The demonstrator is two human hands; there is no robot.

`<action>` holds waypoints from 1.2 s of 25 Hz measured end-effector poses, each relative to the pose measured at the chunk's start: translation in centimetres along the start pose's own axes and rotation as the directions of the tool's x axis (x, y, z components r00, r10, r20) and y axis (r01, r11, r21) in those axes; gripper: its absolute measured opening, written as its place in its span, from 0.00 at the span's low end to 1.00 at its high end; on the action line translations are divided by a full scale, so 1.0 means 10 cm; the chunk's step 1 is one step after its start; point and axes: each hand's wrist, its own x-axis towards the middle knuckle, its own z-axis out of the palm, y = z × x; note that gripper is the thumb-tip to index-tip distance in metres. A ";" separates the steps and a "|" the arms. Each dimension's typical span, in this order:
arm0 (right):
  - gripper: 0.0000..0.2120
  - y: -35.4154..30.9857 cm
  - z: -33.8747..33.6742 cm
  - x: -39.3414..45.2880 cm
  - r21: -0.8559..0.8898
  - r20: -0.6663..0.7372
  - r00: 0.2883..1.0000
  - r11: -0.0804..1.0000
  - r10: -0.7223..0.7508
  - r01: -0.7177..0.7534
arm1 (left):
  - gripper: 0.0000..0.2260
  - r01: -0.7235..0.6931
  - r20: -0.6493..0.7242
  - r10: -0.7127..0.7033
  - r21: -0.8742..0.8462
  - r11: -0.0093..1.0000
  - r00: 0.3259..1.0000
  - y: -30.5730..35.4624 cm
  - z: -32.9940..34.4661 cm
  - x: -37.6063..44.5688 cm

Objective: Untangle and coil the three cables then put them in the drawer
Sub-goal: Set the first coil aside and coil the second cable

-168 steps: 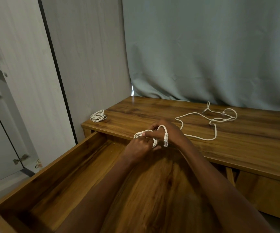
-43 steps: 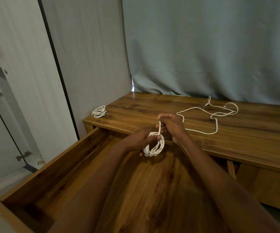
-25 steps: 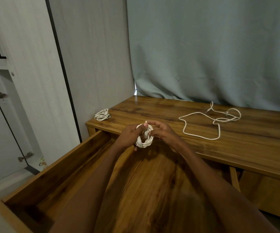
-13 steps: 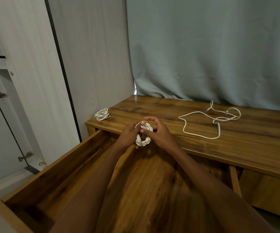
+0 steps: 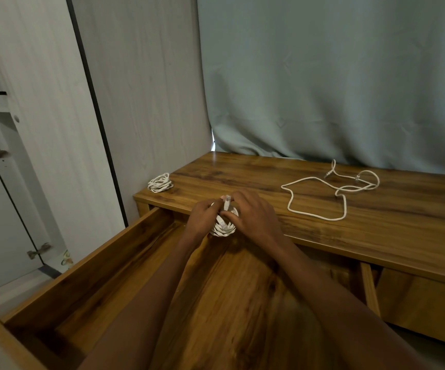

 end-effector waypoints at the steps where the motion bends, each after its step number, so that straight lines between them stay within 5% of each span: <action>1: 0.13 -0.02 0.02 0.00 -0.021 -0.043 0.999 1.000 -0.017 0.016 | 0.18 0.013 -0.002 -0.013 -0.037 0.999 1.000 0.02 -0.01 0.00; 9: 0.13 0.01 -0.01 -0.09 0.004 -0.106 0.991 0.997 -0.076 0.077 | 0.26 0.099 0.121 -0.099 0.011 0.995 0.988 -0.06 0.03 0.05; 13: 0.11 0.05 -0.04 -0.02 0.219 0.020 0.985 0.961 0.171 -0.171 | 0.23 0.016 0.183 -0.011 -0.027 1.000 0.983 -0.09 -0.03 0.07; 19: 0.08 0.12 -0.11 0.10 0.616 0.278 0.843 0.587 0.461 -0.525 | 0.15 -0.049 0.341 0.017 0.086 0.995 0.940 -0.01 -0.12 0.09; 25: 0.10 0.17 -0.25 0.15 0.634 0.625 0.625 0.164 0.467 -0.756 | 0.11 -0.464 0.379 0.313 0.425 0.777 0.871 -0.02 -0.10 0.02; 28: 0.05 0.22 -0.30 0.16 0.564 0.754 0.484 -0.060 0.445 -0.823 | 0.13 -0.568 0.393 0.415 0.479 0.669 0.820 -0.07 -0.06 0.01; 30: 0.09 0.23 -0.29 0.16 0.561 0.776 0.455 -0.148 0.437 -0.814 | 0.14 -0.575 0.378 0.436 0.470 0.670 0.817 -0.11 -0.04 0.01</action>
